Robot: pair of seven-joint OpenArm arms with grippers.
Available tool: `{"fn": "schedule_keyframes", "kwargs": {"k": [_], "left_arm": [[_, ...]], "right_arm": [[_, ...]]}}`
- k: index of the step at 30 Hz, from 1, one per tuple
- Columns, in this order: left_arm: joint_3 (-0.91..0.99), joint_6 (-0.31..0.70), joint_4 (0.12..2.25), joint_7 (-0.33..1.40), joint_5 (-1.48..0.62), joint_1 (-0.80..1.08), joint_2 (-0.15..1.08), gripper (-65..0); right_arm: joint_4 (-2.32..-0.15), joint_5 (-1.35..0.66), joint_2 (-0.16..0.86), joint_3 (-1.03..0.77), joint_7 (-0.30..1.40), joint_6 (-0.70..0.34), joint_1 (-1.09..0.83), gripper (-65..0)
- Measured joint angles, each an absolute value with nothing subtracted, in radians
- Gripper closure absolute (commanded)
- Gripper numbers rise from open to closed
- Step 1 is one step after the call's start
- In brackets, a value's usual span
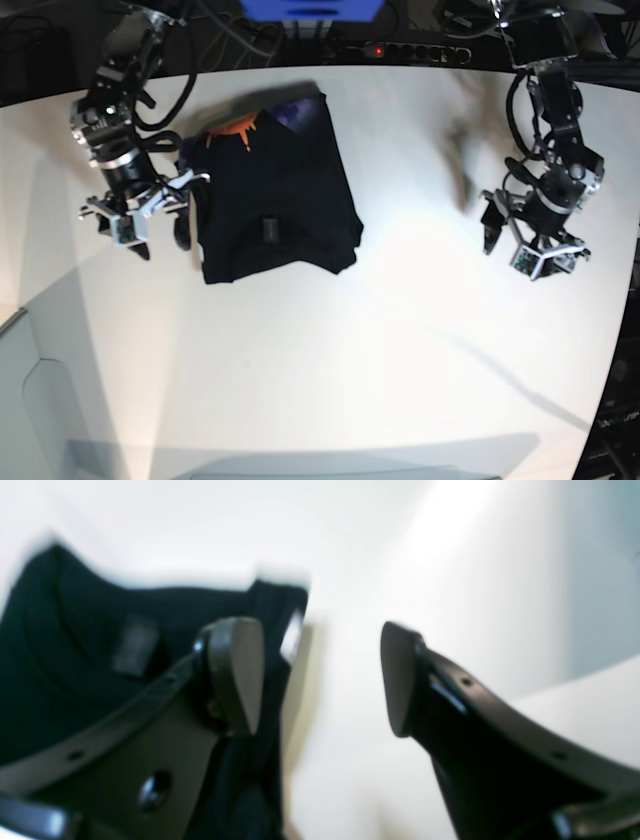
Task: Fold the T-shirt properly
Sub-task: 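Release the bundle and withdraw both grippers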
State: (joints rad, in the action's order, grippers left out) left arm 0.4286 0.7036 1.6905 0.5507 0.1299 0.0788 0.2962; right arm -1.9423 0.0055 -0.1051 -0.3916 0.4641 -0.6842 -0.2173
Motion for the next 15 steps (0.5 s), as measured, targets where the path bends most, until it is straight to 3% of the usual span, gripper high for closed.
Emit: {"fn": "schedule_keyframes", "kwargs": {"k": [2,4,9,15], "left_arm": [[0.429,0.704,1.689,0.550,0.130,0.084,0.296,-48.6],[0.429,0.704,1.687,0.551,0.130,0.086,0.296,-48.6],[0.429,0.704,1.681,0.550,0.130,0.086,0.296,-48.6],[0.429,0.704,1.681,0.551,0.131,0.083,0.296,-48.6]], "right_arm": [[-1.989,0.008,-0.105,-0.389,0.469,-0.684,-0.254,-36.9],[-2.003,0.010,-0.108,-0.385,0.473,-0.685,-0.294,-31.8],[-2.005,0.010,-0.111,-0.385,0.474,-0.684,-0.385,-0.6],[-2.004,-0.036,-0.110,-0.352,0.475,-0.684,-0.477,0.0]]}}
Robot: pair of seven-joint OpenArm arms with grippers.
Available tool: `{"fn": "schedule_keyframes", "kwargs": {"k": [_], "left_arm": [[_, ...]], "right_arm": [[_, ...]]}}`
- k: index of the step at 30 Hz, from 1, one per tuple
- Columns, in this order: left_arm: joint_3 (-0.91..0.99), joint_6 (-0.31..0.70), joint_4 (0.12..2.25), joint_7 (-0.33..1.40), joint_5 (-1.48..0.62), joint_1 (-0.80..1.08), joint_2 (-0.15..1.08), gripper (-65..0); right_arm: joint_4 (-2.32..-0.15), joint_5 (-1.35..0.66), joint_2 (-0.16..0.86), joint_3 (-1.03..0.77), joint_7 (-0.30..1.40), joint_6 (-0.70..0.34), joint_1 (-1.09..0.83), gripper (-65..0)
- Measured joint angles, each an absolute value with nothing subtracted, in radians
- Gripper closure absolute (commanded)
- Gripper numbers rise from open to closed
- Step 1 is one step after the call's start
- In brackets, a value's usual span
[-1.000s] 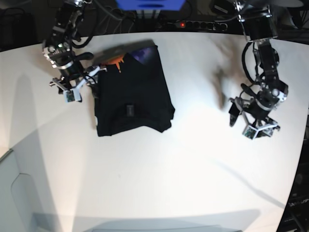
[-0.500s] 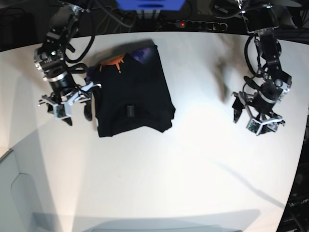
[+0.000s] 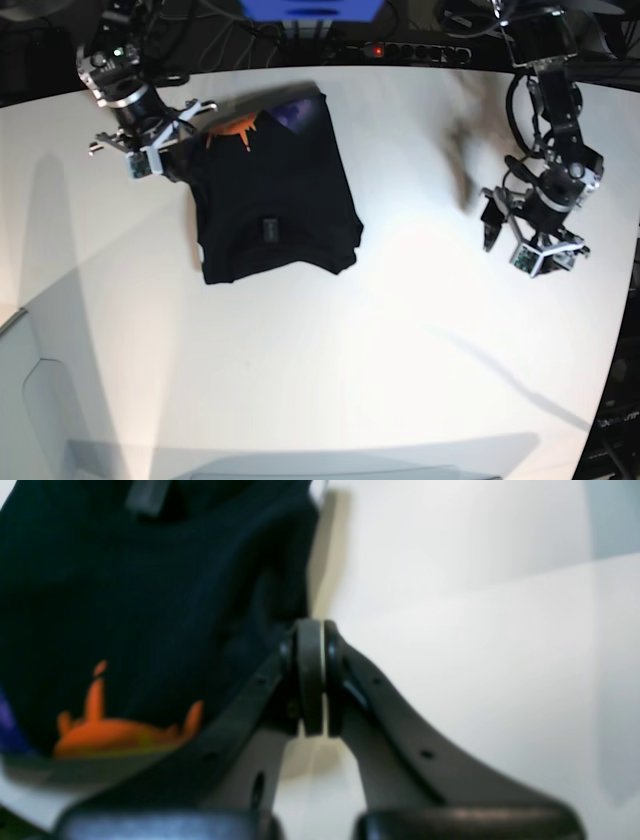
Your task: Fold the T-shirt properly
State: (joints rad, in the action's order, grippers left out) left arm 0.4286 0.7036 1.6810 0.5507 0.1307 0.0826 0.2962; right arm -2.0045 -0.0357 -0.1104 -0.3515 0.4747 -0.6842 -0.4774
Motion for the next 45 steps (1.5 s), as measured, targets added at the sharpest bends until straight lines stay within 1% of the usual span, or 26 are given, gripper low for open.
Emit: {"fn": "schedule_keyframes", "kwargs": {"k": [2,6,11,15,18,23,25,28,31,36,39,41,45], "left_arm": [[0.428,0.704,1.681,0.551,0.130,0.083,0.296,-48.6],[0.428,0.704,1.681,0.551,0.131,0.083,0.297,-48.6],[0.429,0.704,1.681,0.551,0.131,0.090,0.297,-48.6],[0.429,0.704,1.680,0.554,0.131,0.118,0.296,-48.6],[0.431,0.704,1.678,0.550,0.132,0.134,0.297,-48.6],[0.488,0.704,1.678,0.552,0.131,0.150,0.290,-48.6],[0.506,0.703,1.679,0.551,0.131,0.159,0.290,-48.9],[0.517,0.704,1.703,0.548,0.127,0.197,0.287,-48.8],[0.544,0.704,1.719,0.554,0.130,0.245,0.284,-48.6],[0.586,0.703,1.743,0.548,0.122,0.322,0.282,-48.5],[0.655,0.704,1.743,0.550,0.124,0.366,0.247,-48.5],[0.702,0.704,1.742,0.552,0.122,0.385,0.232,-48.5],[0.775,0.703,1.740,0.546,-0.015,0.419,0.231,-48.5]], "right_arm": [[-2.004,-0.087,-0.108,-0.344,0.456,-0.684,-0.493,0.0],[-1.980,-0.092,-0.097,-0.350,0.406,-0.684,-0.502,0.0],[-1.856,-0.096,-0.090,-0.347,0.397,-0.684,-0.482,0.0],[-1.739,-0.105,-0.070,-0.348,0.318,-0.684,-0.463,0.0],[-1.692,-0.116,-0.050,-0.345,0.259,-0.684,-0.463,0.0],[-1.720,-0.104,-0.053,-0.348,0.252,-0.684,-0.470,0.0],[-1.778,-0.110,-0.057,-0.356,0.249,-0.684,-0.487,0.0],[-1.895,-0.188,-0.056,-0.358,0.241,-0.685,-0.517,0.0],[-1.939,-0.199,-0.056,-0.358,0.231,-0.684,-0.528,0.0],[-1.831,-0.192,-0.049,-0.358,0.238,-0.684,-0.529,0.0],[-1.753,-0.192,-0.010,-0.351,0.241,-0.684,-0.524,0.0],[-1.723,-0.192,-0.011,-0.356,0.236,-0.684,-0.501,0.0],[-1.688,-0.192,-0.013,-0.349,0.227,-0.684,-0.486,0.0]]}}
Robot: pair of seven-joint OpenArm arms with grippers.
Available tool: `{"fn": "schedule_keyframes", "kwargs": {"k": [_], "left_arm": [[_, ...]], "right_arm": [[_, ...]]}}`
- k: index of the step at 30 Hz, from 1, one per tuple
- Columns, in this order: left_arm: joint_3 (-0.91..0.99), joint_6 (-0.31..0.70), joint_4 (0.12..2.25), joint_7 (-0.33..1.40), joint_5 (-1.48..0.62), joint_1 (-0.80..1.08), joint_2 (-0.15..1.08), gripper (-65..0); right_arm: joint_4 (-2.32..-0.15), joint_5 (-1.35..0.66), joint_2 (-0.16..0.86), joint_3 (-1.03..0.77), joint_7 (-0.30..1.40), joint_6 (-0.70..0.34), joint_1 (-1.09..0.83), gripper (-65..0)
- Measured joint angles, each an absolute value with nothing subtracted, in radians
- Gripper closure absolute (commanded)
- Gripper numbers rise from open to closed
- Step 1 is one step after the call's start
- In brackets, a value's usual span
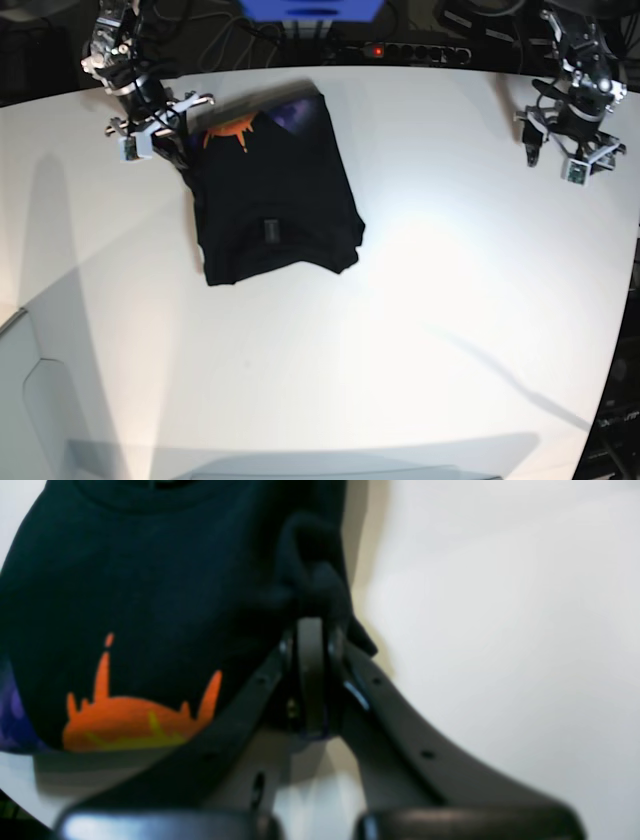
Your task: Fold the T-shirt properly
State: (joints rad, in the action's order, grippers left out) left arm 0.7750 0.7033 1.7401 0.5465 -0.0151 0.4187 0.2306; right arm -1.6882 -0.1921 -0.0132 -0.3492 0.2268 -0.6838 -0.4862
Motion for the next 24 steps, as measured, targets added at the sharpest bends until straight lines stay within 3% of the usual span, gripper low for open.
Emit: {"fn": "schedule_keyframes", "kwargs": {"k": [10,20,22,24], "left_arm": [[0.871,0.703,1.739,0.550,-0.125,0.501,0.233,-48.5],[0.873,0.703,1.741,0.550,-0.125,0.573,0.230,-48.3],[0.873,0.703,1.748,0.550,-0.124,0.601,0.230,-45.2],[0.870,0.699,1.780,0.549,-0.131,0.648,0.226,-35.8]], "right_arm": [[-1.694,-0.207,-0.014,-0.250,0.213,-0.684,-0.559,0.0],[-1.805,-0.202,-0.031,-0.344,0.228,-0.684,-0.587,0.0],[-1.856,-0.251,-0.056,-0.389,0.233,-0.684,-0.604,0.0],[-1.893,-0.278,-0.063,-0.432,0.236,-0.685,-0.622,0.0]]}}
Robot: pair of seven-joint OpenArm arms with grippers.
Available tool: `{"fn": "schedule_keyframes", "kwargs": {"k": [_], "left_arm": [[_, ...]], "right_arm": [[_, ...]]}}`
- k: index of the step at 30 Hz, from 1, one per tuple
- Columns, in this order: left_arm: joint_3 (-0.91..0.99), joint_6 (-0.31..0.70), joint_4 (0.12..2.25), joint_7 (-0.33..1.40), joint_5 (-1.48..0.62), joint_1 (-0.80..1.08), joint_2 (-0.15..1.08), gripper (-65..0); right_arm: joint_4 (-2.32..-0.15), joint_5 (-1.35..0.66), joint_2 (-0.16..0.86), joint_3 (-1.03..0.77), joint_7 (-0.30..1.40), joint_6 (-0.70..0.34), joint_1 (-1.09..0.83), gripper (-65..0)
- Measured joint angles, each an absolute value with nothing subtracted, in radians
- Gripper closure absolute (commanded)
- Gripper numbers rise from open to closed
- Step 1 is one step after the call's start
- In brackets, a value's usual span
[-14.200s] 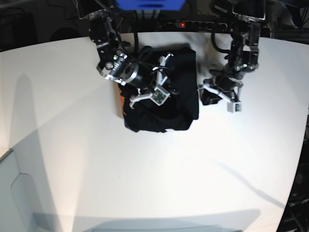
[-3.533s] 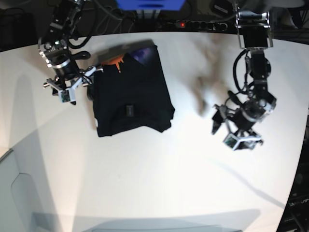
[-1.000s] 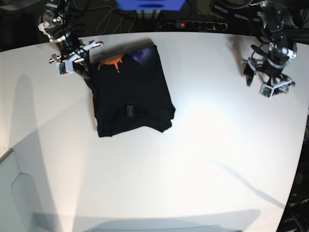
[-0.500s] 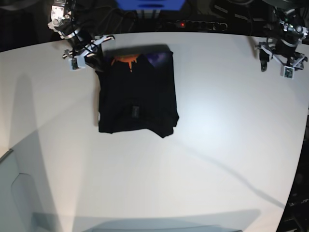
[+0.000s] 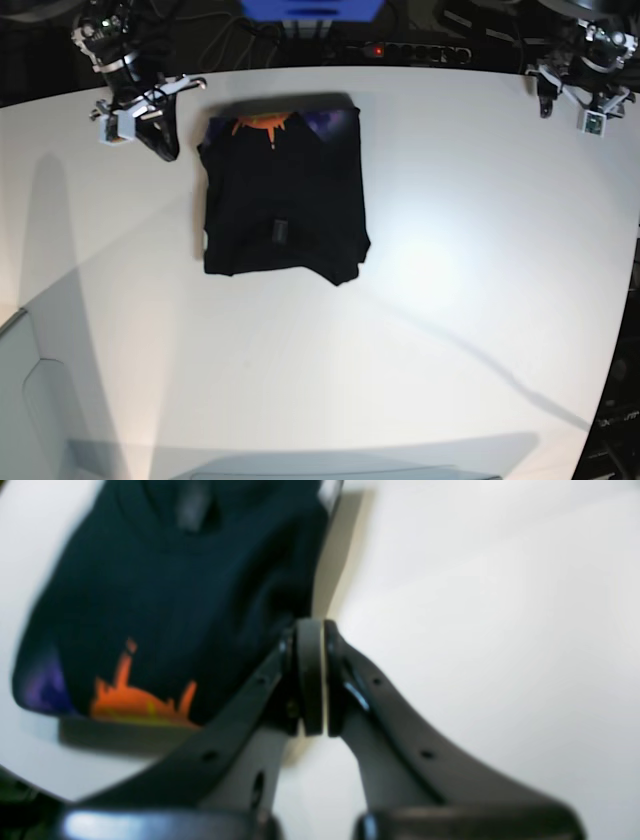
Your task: Fold the T-shirt properly
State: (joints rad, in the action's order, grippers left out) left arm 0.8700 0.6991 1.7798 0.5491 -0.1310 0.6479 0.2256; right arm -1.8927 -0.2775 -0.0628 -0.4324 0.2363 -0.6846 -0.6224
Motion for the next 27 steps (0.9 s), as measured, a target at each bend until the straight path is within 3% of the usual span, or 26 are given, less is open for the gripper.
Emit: {"fn": "schedule_keyframes", "kwargs": {"k": [6,15,23,27], "left_arm": [[0.867,0.700,1.896,0.545,-0.202,0.809,0.136,0.0],[0.830,0.700,1.852,0.538,-0.207,0.953,0.044,0.0],[0.600,0.698,1.401,0.537,-0.199,0.818,0.117,0.0],[0.594,0.691,1.139,0.458,-0.203,0.657,0.126,0.0]], "right_arm": [[-1.925,-0.274,-0.099,-0.527,0.266,-0.685,-0.792,0.0],[-1.920,-0.274,-0.086,-0.538,0.386,-0.684,-0.980,0.0],[-1.533,-0.276,0.023,-0.504,0.478,-0.683,-0.814,0.0],[-1.309,-0.216,0.091,-0.392,0.337,-0.682,-0.742,0.0]]}}
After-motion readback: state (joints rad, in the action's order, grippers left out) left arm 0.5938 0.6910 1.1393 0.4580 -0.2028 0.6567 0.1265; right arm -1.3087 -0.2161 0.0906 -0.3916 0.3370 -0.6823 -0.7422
